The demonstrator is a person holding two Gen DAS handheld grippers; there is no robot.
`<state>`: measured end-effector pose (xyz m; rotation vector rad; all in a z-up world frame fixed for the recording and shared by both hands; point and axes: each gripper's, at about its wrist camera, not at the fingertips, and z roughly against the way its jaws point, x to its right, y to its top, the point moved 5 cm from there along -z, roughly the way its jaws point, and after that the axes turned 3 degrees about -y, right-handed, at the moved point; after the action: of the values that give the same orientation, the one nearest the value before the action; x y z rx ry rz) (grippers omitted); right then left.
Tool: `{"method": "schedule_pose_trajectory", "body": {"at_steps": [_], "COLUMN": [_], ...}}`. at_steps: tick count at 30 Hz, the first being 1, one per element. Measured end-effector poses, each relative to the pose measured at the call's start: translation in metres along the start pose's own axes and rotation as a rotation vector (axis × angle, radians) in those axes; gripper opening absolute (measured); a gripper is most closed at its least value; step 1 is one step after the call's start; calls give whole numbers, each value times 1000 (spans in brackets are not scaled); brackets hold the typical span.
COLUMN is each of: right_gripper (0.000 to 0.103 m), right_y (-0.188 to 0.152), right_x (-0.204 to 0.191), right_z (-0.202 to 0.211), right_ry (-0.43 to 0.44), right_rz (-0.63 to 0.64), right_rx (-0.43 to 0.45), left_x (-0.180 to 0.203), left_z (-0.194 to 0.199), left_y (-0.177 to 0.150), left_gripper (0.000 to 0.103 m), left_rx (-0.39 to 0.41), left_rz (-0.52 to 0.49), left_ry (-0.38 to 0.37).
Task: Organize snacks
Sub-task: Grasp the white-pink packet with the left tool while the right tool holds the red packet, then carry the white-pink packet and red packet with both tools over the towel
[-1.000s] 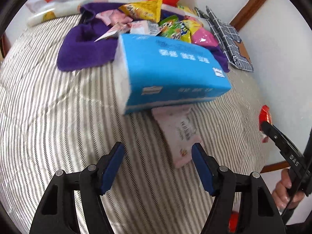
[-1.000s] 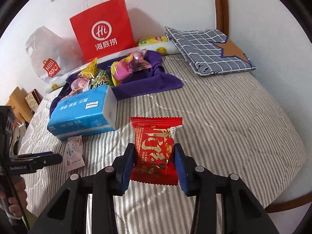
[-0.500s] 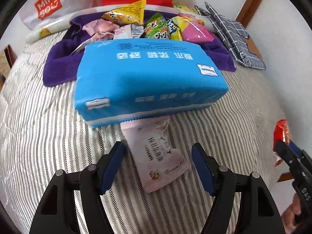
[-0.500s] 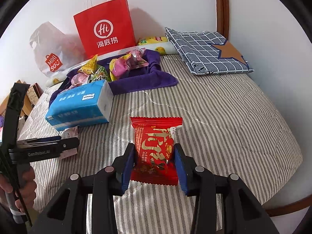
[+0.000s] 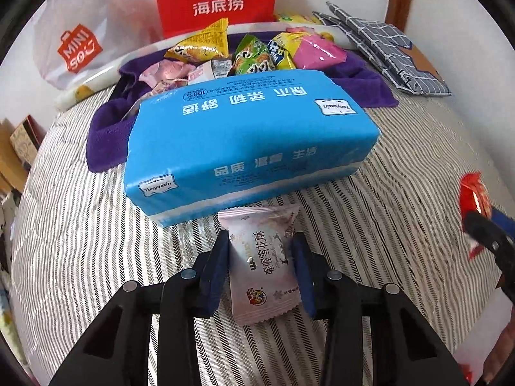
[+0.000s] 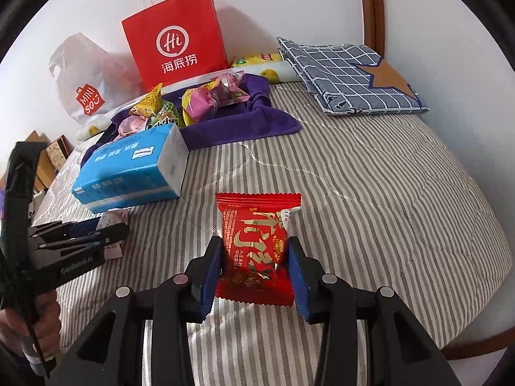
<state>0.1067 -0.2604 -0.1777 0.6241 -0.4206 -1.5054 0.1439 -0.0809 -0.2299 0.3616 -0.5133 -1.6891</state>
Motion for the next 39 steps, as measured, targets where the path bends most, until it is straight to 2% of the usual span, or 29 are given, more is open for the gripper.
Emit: {"method": "schedule_pose_trajectory", "body": {"at_steps": [11,15,23,29,32,39], "right_gripper": [38,39,40,41,41,45], "right_y": [16,20,23,22,22,22], "right_x": [-6,-9,-17,-17,-21,-22], "right_z": [-43,-54,-65,-65,-66,-67], "right_ry": [27,4,-52,-51,-74,-68], "right_rz": [-17,-18,31,39,61,77], "right_rx": [-24,-4,0,-3,-5,-9], "left_x": [1,0,-3,-6,-5,-5], "left_z": [-1,-2,-3,-2,-2,-2], "left_y": [-1,-1,1,1,1,1], "left_gripper": [42,44,45,46,46,46], "left_rx": [98,120,122,124,123,124], "left_rz": [-43,-41,-27,-9,-11,-9], "left_ry": [3,-12,-50,-88,-86,-91]}}
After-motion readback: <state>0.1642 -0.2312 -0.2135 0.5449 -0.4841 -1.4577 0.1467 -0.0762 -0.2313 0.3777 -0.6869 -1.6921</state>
